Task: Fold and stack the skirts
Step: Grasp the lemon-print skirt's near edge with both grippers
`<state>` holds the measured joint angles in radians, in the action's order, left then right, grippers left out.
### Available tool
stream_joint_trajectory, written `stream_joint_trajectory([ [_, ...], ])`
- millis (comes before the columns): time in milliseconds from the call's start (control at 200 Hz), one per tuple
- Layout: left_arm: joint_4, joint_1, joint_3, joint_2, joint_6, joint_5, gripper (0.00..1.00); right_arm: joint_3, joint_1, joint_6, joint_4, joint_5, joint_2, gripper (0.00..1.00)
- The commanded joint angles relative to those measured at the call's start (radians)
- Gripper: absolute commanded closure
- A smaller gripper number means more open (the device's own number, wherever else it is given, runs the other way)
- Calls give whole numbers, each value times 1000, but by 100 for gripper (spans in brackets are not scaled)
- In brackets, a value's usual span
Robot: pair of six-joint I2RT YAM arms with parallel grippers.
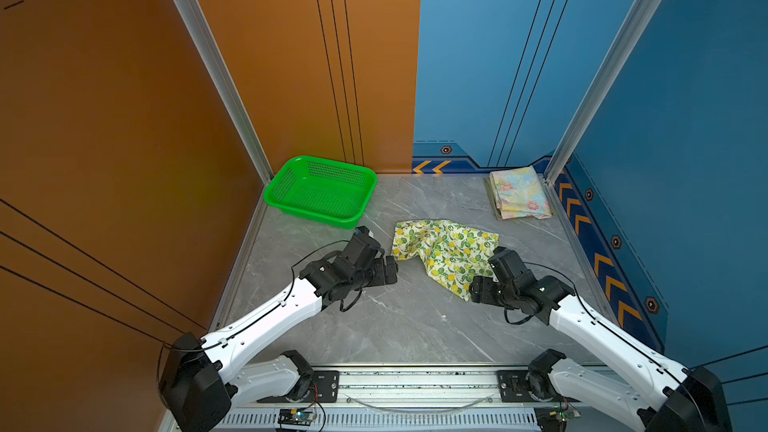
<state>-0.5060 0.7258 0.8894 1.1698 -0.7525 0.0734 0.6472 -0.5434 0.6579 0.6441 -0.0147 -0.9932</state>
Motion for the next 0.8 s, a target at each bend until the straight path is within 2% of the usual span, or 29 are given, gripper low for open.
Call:
stream_joint_trajectory([
  [0, -20, 15, -9, 28, 31, 42, 2, -53, -22, 122, -93, 38, 1, 20],
  [145, -20, 6, -16, 59, 50, 62, 2, -113, -37, 227, -223, 55, -33, 28],
  [280, 0, -31, -15, 94, 65, 46, 2, -114, -54, 270, -274, 29, -102, 34],
  [591, 166, -134, 43, 320, 39, -132, 2, -110, -55, 332, -402, 7, -273, 40],
  [726, 183, -151, 77, 369, 42, -143, 2, -122, -63, 378, -475, -18, -337, 54],
  [791, 187, -164, 86, 381, 45, -146, 2, -126, -63, 386, -506, -35, -347, 71],
])
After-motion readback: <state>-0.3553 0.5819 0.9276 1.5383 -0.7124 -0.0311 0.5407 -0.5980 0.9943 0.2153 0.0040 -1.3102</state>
